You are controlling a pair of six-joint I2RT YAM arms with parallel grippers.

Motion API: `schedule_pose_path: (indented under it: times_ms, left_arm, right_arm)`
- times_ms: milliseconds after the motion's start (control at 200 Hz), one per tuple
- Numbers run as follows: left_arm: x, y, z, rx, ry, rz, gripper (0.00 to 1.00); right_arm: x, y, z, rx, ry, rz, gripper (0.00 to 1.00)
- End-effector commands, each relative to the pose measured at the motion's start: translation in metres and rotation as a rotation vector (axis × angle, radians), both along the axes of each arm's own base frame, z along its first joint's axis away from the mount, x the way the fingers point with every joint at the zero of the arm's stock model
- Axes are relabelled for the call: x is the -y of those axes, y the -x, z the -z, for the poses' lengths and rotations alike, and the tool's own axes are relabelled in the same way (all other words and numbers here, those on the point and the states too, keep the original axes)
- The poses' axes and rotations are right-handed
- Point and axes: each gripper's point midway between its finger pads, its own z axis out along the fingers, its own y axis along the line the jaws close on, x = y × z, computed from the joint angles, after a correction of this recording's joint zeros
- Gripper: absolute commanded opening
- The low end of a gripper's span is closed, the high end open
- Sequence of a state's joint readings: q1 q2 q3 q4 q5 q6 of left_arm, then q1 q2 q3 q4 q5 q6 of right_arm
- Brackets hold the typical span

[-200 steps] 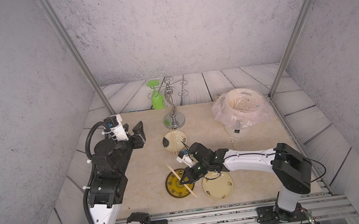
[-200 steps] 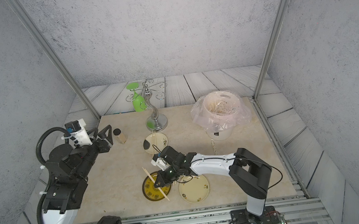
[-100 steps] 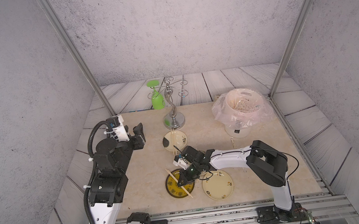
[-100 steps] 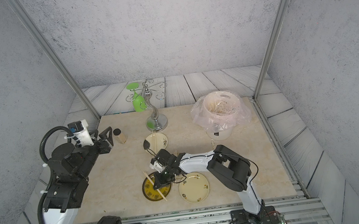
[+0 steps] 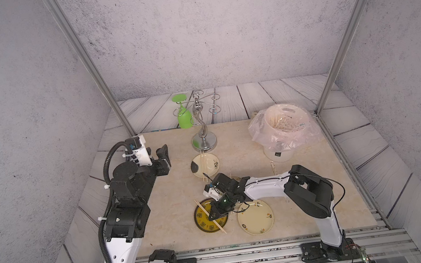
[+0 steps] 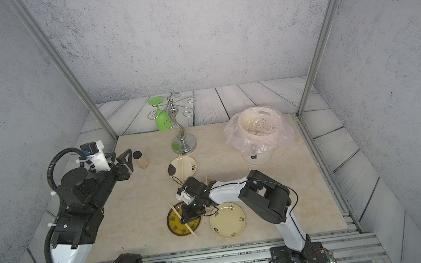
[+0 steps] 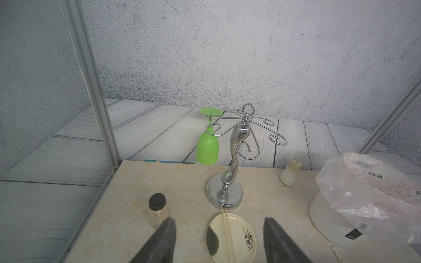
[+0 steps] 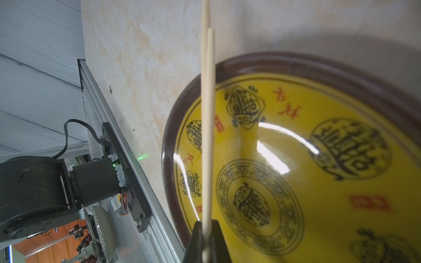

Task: Remove the packaging of disposable chopsticks
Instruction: Place the disposable chopsticks on the plate.

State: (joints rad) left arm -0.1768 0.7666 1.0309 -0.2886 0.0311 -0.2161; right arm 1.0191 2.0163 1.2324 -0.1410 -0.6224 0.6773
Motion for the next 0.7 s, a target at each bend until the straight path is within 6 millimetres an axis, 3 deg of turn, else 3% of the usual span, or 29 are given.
schedule_pose_path:
  times_ms: [0, 696]
  left_arm:
    - [-0.0017, 0.0007, -0.0020, 0.016, -0.016, -0.001, 0.63]
    - [-0.0020, 0.0020, -0.0021, 0.018, -0.021, -0.001, 0.63]
  right_arm:
    - [0.0069, 0.0067, 0.0142, -0.027, 0.030, -0.013, 0.05]
    - [0.0121, 0.0079, 0.0171, -0.005, 0.034, -0.025, 0.18]
